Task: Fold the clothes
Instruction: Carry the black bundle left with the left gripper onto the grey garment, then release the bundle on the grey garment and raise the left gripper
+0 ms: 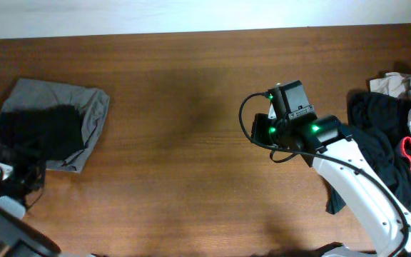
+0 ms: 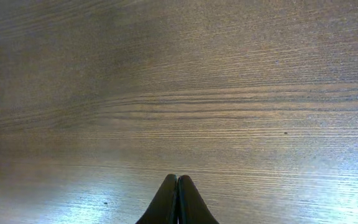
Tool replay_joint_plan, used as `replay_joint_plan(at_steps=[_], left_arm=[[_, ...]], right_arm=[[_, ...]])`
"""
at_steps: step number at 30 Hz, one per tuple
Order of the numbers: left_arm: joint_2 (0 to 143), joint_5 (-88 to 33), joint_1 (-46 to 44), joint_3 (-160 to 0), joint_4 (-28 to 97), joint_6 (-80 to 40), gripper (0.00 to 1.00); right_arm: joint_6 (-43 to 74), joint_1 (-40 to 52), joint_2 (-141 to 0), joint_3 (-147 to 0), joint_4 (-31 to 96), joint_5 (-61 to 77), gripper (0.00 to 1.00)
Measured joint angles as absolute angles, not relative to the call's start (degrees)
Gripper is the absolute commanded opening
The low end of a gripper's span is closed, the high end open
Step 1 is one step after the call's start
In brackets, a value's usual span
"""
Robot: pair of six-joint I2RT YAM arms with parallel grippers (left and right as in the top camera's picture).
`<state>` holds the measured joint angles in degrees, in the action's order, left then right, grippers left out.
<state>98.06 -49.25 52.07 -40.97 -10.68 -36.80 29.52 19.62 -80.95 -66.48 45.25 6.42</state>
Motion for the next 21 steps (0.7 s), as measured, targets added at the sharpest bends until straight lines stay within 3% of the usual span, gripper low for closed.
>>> replay_joint_plan(at_steps=[9,15,21], left_arm=[[75.0,-58.6,53.1,-41.7,-6.4,-35.5,0.99],[64.7,-63.8,45.4,-49.0,-6.4,-33.8,0.99],[65.6,-65.9,32.7,-59.5,-6.3,-30.5,0.99]], right_arm=[[25.5,19.6,-80.9,-66.5,43.3,6.4,0.04],[19.0,19.6,-80.9,-66.8,42.9,6.2,0.08],[16.3,19.6,-80.8,-71.7,42.0,6.2,0.09]])
